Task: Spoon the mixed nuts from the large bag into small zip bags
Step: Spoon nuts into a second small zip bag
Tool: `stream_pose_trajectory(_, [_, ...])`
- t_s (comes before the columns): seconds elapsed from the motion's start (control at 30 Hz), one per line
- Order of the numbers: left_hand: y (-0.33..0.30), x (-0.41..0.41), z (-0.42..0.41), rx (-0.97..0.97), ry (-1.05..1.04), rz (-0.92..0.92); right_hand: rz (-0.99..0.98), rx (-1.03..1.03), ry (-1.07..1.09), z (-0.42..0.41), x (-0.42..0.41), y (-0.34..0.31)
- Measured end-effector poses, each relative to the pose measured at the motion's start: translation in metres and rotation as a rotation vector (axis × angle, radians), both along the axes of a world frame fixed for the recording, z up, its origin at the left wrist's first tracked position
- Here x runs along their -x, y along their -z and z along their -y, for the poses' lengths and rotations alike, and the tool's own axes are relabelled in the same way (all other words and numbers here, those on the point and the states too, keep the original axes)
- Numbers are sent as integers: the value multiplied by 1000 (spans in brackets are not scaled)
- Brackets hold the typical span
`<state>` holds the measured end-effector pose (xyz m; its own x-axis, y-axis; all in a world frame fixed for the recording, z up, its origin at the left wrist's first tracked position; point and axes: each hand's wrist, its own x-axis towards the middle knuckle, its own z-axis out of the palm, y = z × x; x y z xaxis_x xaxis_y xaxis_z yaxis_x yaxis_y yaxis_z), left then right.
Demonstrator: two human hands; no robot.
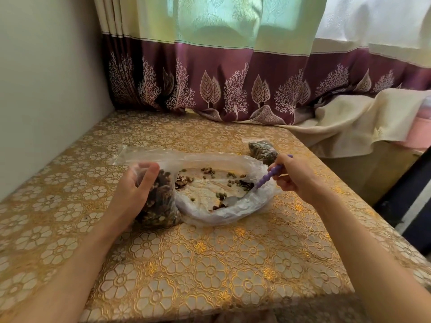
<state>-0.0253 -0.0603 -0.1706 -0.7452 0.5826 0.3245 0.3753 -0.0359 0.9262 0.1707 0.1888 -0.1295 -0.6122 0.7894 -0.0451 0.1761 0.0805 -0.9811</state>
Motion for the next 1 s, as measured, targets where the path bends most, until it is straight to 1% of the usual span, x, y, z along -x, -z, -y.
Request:
stream_pose_trajectory(0.27, [-2, 0, 3, 27, 9, 22, -46, 90, -91, 11, 2, 10])
stream_pose_trajectory(0.43, [-2, 0, 2, 26, 0, 16, -56, 173, -45, 8, 5, 16])
stream_pose_trajectory(0.6, [-3, -1, 2, 26, -4, 10, -156, 276, 4, 9, 7, 17])
stream_pose_trajectory(0.77, [-2, -5, 2, 43, 25, 65, -287, 264, 54, 13, 17, 5])
stream_pose_trajectory(0.9, [-3, -3, 1, 69, 69, 90, -395, 221, 38, 19, 27, -15])
stream_pose_trajectory(1.0, [-2, -2, 2, 77, 87, 105, -489, 182, -18, 28, 37, -32])
